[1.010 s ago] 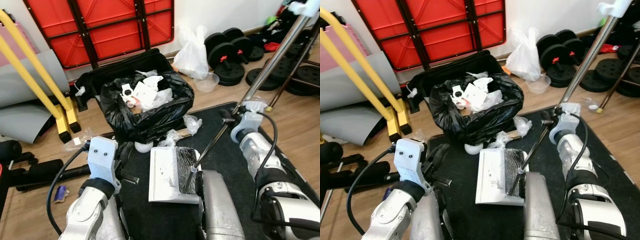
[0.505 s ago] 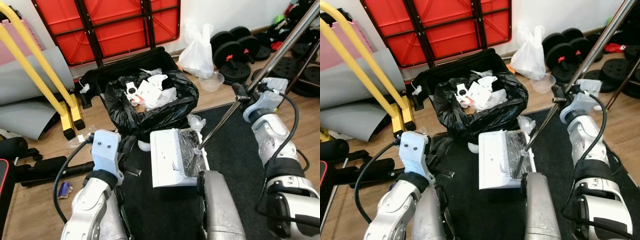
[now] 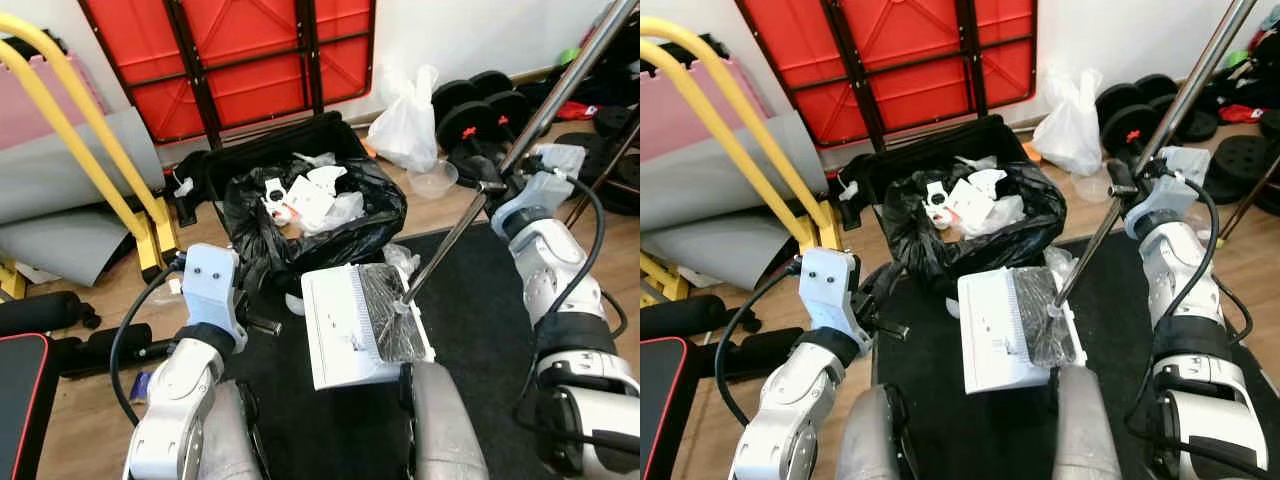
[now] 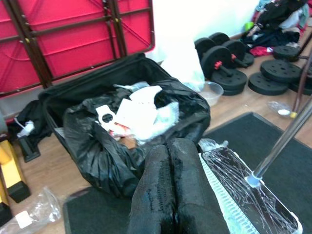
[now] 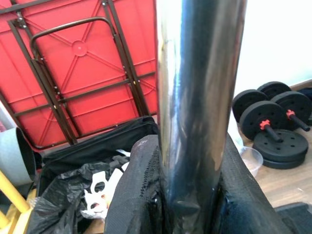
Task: Sweep floor
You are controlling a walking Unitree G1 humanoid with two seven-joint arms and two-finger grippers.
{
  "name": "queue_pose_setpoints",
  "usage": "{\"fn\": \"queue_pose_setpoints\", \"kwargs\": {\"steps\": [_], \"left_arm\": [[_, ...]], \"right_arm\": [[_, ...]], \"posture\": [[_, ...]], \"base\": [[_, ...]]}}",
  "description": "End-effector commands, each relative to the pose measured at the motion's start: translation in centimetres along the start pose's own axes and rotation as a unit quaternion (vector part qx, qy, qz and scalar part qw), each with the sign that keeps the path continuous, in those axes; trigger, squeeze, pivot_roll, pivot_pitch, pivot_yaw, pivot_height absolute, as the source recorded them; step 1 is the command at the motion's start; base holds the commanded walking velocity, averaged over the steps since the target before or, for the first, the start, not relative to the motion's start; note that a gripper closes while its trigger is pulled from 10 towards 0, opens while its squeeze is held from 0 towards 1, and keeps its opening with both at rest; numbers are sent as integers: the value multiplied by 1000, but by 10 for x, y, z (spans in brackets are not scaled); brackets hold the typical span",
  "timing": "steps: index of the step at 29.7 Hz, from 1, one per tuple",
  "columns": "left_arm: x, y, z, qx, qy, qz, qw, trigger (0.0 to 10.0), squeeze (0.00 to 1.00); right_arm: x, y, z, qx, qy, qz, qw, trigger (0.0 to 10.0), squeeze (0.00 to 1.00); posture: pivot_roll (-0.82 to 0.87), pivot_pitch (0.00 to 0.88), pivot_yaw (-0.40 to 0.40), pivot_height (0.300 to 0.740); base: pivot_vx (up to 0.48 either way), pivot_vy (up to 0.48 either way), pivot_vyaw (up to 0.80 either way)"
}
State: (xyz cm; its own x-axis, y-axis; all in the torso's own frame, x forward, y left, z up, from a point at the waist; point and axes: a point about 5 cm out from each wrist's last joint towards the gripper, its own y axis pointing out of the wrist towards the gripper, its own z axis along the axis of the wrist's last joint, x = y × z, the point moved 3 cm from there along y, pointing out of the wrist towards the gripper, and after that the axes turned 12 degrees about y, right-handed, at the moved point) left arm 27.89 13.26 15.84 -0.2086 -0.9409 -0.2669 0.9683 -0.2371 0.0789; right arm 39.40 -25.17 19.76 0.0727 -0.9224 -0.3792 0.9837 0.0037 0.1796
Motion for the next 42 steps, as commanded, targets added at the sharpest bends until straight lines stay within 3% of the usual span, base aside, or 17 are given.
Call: {"fn": "queue_pose_setpoints", "kwargs": {"steps": [1,30,35,42], "left_arm": [[-9,-1,-8,-25,6,44,999,10000,0],[-9,9,-7,-17,11,48,999,10000,0],[-6,11,-13,-38,13,36,999,10000,0],[-3,11,-9,-23,21,32,999,10000,0]], "right_arm": [[-8,2,12,26,15,14,999,10000,0],[-17,4,12,24,14,23,999,10000,0],[-17,4,12,23,14,23,999,10000,0],[-20,3,7,18,17,26,999,10000,0]], "posture": [[-106,0,4,530],[-113,0,-4,615],[-112,0,-2,630],[-112,0,-1,650]], "base": [[0,0,0],[-29,0,0],[-192,0,0],[-69,0,0]]}}
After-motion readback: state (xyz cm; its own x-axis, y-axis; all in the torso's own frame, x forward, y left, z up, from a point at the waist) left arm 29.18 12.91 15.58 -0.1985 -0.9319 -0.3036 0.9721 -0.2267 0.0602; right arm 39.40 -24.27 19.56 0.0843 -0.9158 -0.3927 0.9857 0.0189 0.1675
